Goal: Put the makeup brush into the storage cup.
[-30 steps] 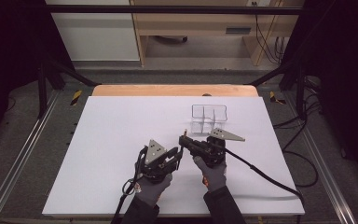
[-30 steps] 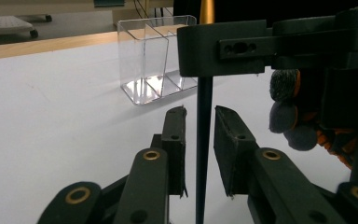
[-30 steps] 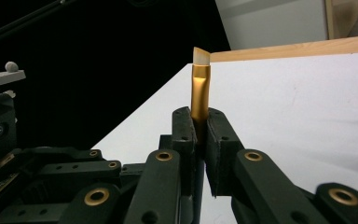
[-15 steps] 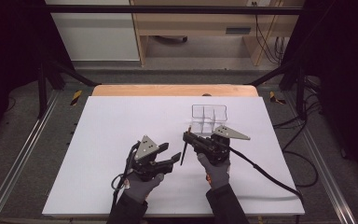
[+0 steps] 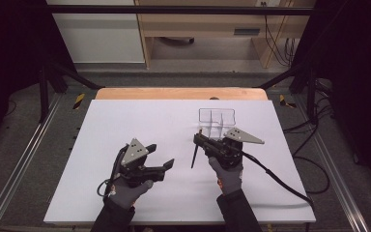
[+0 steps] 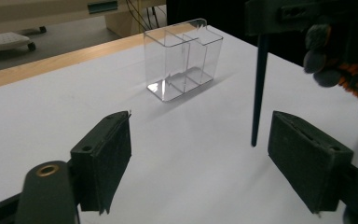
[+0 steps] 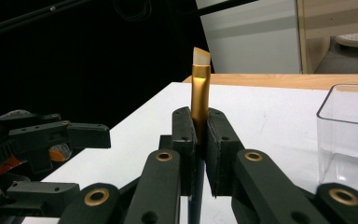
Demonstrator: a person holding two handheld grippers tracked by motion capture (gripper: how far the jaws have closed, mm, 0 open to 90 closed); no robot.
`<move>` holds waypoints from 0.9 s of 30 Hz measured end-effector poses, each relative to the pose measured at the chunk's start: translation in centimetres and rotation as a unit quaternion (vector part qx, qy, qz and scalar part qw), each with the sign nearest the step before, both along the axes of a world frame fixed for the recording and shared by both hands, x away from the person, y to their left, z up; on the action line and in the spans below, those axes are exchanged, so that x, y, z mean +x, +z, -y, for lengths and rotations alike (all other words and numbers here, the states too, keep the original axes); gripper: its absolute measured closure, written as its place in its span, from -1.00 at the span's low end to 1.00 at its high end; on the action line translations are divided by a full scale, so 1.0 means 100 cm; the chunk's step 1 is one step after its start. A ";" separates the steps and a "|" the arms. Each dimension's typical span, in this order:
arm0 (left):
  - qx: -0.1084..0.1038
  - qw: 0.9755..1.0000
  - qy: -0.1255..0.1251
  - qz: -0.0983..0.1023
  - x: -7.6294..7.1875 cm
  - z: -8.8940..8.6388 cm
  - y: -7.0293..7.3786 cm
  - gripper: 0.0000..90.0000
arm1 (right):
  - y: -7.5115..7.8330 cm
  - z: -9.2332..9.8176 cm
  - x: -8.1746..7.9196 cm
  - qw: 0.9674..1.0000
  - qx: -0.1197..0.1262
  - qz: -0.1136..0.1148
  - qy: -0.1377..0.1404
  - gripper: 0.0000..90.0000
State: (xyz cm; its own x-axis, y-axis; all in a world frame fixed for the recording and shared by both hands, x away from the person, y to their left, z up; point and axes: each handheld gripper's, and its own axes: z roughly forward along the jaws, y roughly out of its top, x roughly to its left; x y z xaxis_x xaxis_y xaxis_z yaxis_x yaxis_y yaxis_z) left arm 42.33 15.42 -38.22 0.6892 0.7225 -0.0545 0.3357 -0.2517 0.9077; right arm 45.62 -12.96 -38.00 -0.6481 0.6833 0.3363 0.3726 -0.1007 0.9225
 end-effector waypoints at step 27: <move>0.005 0.998 0.068 -0.014 -0.002 -0.076 -0.027 -0.74 | 0.020 0.025 0.017 0.998 -0.032 0.033 -0.035 0.85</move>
State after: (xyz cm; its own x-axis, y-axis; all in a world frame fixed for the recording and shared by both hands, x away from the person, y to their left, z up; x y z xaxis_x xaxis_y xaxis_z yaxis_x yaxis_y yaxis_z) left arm 42.15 22.97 -40.96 0.5833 0.8096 -0.0648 0.3927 -0.2113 0.8950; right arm 47.34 -15.44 -35.97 -0.6169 0.7466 0.2490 0.3048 -0.0651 0.9502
